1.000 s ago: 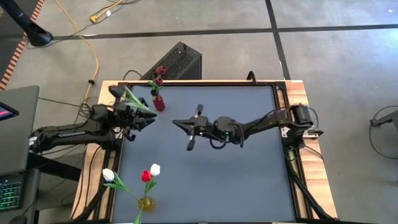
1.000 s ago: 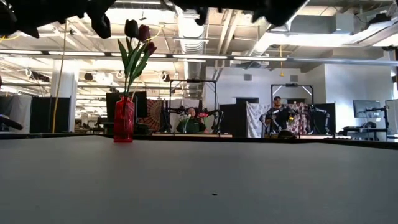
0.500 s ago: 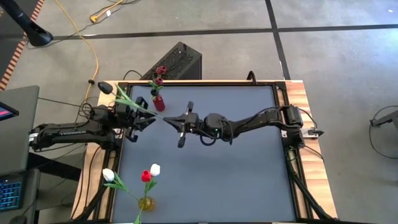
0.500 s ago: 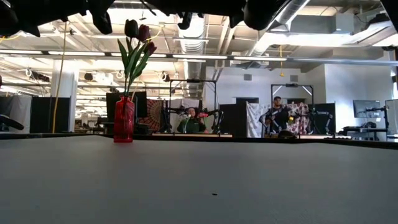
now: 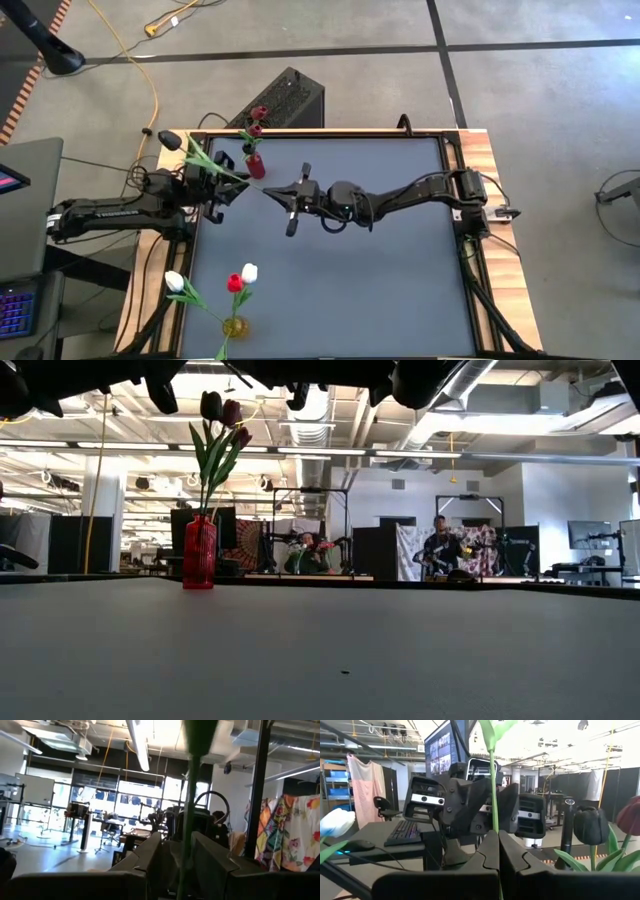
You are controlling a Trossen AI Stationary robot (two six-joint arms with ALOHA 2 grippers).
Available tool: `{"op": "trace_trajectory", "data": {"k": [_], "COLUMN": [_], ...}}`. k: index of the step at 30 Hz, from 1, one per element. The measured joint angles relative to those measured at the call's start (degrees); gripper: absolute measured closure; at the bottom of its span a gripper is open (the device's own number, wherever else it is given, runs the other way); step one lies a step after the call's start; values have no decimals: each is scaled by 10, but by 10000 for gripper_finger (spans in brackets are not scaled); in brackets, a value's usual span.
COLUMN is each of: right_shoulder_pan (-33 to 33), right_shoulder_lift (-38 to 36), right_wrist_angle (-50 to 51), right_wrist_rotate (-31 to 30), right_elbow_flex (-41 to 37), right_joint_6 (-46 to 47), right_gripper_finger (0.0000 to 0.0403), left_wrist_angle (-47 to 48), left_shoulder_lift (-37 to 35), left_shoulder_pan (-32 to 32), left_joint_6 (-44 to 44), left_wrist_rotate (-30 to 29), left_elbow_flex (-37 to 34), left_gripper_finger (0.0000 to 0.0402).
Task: Sort flowers into vase by color
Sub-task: Put the black tulip into the red vase
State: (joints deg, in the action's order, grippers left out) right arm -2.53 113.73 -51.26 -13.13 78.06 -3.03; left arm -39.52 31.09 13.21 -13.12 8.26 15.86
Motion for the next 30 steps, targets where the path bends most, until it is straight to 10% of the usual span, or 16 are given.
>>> {"op": "trace_trajectory", "data": {"k": [9,20,30], "right_shoulder_pan": [1,0,-1], "right_shoulder_lift": [0,-9,-142], "right_wrist_angle": [-3,11,349], "right_wrist_rotate": [0,15,16], "right_elbow_flex": [0,0,0], "right_joint_6": [-1,-5,-83], "right_gripper_finger": [361,289,166], "left_wrist_angle": [7,22,422], "left_shoulder_lift": [0,0,0], "left_shoulder_pan": [0,0,0], "left_joint_6": [0,-11,75], "left_wrist_rotate": [-2,-10,-9], "left_elbow_flex": [0,8,214], "left_gripper_finger": [393,401,401]}}
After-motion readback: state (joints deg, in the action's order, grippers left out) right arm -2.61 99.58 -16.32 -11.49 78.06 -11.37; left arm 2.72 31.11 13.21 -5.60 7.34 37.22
